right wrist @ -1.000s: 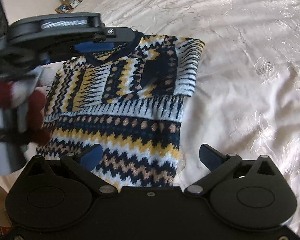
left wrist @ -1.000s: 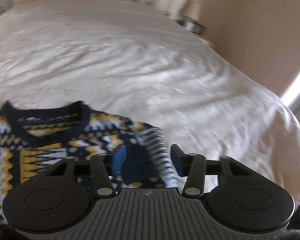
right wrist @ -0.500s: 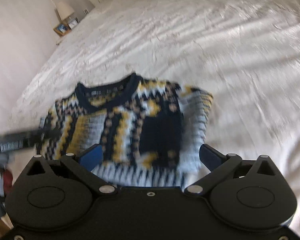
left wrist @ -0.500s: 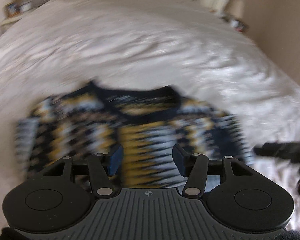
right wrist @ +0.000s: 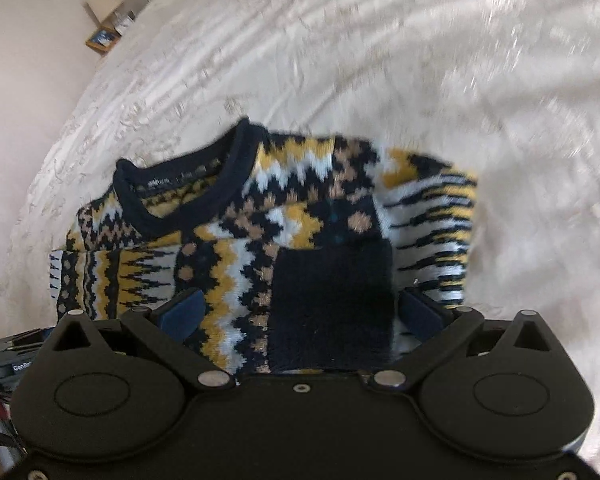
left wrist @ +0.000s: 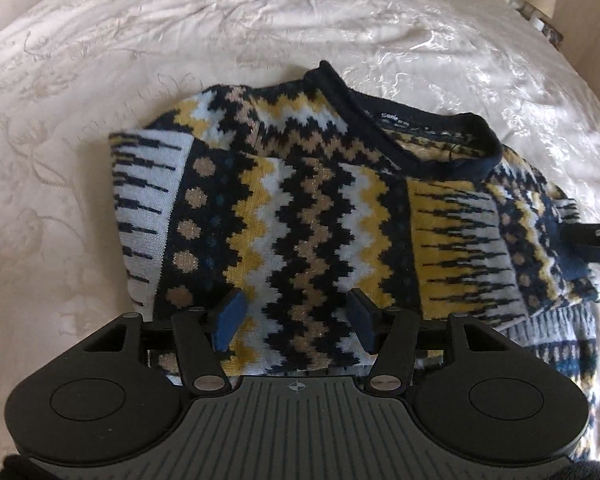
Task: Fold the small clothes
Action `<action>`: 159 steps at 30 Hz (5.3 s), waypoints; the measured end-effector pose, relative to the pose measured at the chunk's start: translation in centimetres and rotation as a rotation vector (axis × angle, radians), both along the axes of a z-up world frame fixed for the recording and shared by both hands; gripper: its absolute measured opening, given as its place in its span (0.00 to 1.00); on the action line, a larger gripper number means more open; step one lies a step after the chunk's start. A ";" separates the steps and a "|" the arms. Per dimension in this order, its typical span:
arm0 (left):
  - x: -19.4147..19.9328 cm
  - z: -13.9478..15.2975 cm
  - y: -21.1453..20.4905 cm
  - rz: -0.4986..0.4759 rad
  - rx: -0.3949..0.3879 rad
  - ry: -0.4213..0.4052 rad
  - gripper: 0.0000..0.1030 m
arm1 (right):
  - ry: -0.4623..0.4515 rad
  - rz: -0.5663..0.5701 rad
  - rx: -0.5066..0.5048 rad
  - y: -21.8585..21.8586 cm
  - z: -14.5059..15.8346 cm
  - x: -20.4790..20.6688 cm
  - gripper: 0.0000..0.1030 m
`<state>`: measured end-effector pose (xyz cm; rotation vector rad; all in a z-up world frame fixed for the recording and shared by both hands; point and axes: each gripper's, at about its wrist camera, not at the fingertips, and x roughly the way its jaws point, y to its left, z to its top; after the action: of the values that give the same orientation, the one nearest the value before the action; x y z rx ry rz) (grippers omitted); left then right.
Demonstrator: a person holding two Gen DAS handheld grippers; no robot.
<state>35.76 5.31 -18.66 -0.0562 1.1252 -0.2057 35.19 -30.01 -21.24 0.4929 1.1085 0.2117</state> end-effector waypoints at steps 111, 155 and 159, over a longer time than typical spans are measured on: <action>-13.5 5.8 -1.5 0.011 0.160 -0.113 0.91 | -0.067 -0.022 -0.051 -0.6 2.8 -17.5 0.99; -29.3 -1.2 4.8 -0.076 0.059 0.025 0.91 | 0.089 -0.021 -0.082 8.4 -0.3 -33.1 0.99; -29.8 -2.4 5.0 -0.077 0.058 0.055 0.92 | 0.117 -0.031 -0.080 8.2 -1.4 -33.7 0.99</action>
<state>5.94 10.27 -21.03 0.0332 1.1883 -0.2413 1.53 -21.84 -22.59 0.4548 1.2179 0.1120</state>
